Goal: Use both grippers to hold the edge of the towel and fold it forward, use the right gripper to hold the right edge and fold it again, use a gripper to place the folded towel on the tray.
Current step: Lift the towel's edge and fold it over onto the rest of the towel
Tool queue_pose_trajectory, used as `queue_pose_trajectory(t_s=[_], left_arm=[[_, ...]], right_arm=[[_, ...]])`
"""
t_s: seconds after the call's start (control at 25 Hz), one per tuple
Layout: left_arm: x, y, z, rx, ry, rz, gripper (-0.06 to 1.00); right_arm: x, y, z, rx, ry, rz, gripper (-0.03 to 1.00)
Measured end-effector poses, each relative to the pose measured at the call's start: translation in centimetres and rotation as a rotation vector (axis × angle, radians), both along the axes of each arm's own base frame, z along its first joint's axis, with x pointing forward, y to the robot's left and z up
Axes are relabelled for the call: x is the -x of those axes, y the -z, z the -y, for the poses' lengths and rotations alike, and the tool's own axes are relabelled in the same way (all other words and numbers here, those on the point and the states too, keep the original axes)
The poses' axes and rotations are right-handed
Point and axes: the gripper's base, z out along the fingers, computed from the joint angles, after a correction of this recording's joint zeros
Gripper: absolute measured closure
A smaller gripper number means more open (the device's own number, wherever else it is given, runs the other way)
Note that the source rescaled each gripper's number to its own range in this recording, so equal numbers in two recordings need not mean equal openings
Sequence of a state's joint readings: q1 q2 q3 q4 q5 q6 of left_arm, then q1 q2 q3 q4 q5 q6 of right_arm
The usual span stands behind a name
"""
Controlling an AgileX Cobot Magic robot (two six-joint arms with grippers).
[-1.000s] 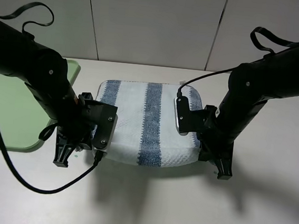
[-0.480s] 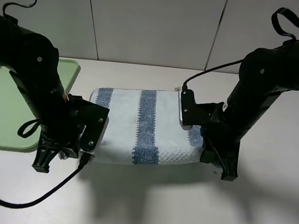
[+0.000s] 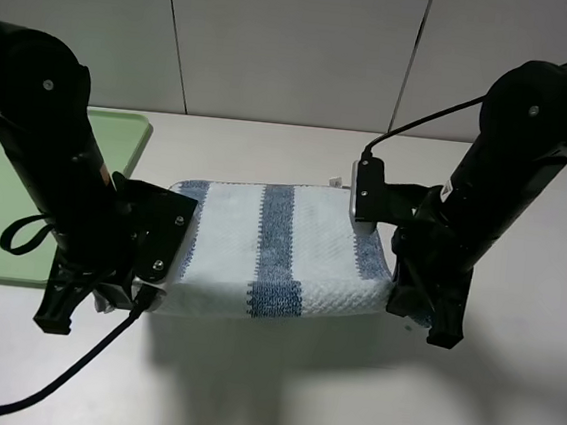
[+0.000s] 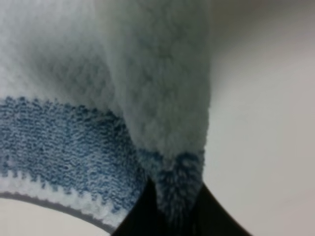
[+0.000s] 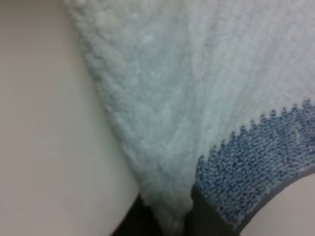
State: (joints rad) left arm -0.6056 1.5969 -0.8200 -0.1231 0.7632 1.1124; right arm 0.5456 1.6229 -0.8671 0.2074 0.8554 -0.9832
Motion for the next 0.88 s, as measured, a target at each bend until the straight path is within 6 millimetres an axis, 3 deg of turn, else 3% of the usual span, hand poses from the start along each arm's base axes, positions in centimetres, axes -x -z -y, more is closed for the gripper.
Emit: queue_pose_trajectory(t_s=[0.32, 0.88], left_arm=[[1.9, -1.1, 1.1, -0.004, 0.059, -0.016, 0.94], [3.4, -2.4, 1.1, 0.009, 0.021, -0.081, 0.94]], right_arm=[[1.2, -1.7, 0.6, 0.008, 0.033, -0.043, 0.97], [3.1, -4.5, 1.4, -0.001, 0.054, -0.074, 0.97]])
